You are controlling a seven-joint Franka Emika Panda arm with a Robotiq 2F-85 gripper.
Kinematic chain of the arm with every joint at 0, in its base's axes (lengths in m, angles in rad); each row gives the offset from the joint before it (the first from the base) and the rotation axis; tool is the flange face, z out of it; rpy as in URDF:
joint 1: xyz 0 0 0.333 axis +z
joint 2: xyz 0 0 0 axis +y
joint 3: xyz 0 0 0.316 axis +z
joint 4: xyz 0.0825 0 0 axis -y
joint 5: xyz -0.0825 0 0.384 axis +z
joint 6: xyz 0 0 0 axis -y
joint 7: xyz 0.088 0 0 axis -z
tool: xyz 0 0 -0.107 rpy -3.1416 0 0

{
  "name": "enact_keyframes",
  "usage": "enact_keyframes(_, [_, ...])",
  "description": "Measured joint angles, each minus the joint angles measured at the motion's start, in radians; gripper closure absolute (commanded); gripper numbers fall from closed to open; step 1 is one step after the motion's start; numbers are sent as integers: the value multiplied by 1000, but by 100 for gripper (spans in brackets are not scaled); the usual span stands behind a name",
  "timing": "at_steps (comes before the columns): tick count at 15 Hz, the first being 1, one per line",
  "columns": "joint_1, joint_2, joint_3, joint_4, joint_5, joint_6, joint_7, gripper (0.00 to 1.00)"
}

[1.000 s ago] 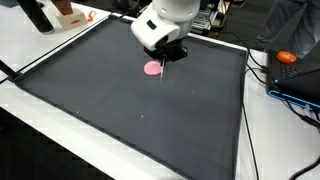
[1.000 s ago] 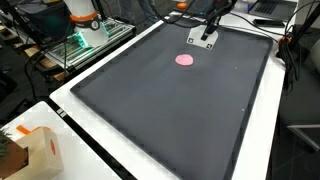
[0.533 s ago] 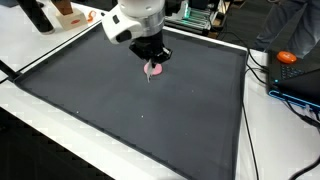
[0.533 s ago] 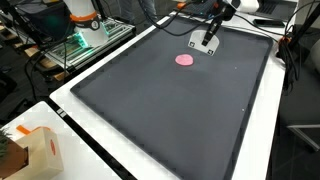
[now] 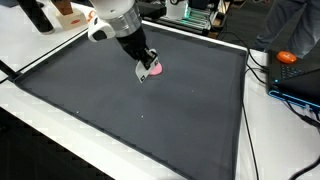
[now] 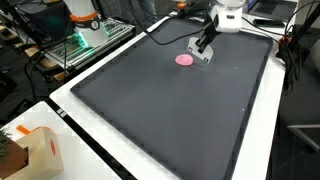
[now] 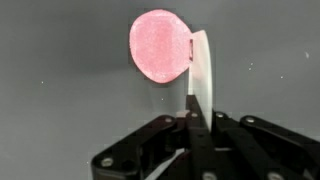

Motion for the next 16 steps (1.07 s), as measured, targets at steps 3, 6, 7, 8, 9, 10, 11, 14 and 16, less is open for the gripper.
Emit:
enact_keyframes(3, [-30, -34, -6, -72, 76, 46, 7, 99])
enact_keyframes(6, [-53, -81, -14, -147, 136, 94, 13, 99])
enact_keyframes(7, [-58, -98, -17, -171, 154, 108, 15, 99])
enact_keyframes(8, [-64, -115, -20, -194, 168, 116, 18, 99])
enact_keyframes(9, [-68, -132, -23, -216, 182, 122, 25, 99])
enact_keyframes(10, [-72, -148, -26, -238, 196, 126, 30, 99])
enact_keyframes(11, [-76, -164, -29, -260, 209, 130, 36, 99])
enact_keyframes(14, [-85, -209, -40, -325, 251, 137, 53, 99])
enact_keyframes(16, [-90, -236, -48, -367, 267, 147, 67, 99])
